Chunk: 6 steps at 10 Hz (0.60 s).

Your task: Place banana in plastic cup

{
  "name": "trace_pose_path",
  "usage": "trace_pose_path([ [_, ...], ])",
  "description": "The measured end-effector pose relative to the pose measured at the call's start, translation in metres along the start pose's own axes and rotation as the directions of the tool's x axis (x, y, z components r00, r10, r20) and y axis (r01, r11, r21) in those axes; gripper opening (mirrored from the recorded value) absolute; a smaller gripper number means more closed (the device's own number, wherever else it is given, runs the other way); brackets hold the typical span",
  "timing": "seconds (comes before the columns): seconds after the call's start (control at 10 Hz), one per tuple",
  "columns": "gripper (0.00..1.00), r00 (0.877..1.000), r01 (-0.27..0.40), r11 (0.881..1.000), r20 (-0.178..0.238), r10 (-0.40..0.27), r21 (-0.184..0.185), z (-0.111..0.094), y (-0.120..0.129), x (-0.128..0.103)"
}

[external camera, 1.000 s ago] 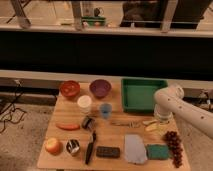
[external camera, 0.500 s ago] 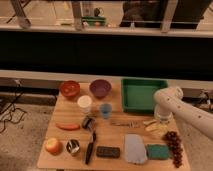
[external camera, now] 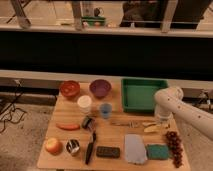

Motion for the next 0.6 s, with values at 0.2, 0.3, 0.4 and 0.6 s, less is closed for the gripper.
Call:
trace_pose_path([
  [0.2,0.16,1.000,-0.001,1.000,0.009,0.001,-0.010,0.001,0.002,0.001],
  [0.3,0.12,1.000,-0.003,1.000,0.027,0.003,-0.019,0.000,0.003,0.001],
  [0.4,0.12,0.999,-0.003,1.000,0.035,0.004,-0.025,-0.001,0.005,0.003],
  [0.6,0.12,0.998,0.012,0.999,0.060,-0.010,-0.036,-0.010,0.007,-0.002],
])
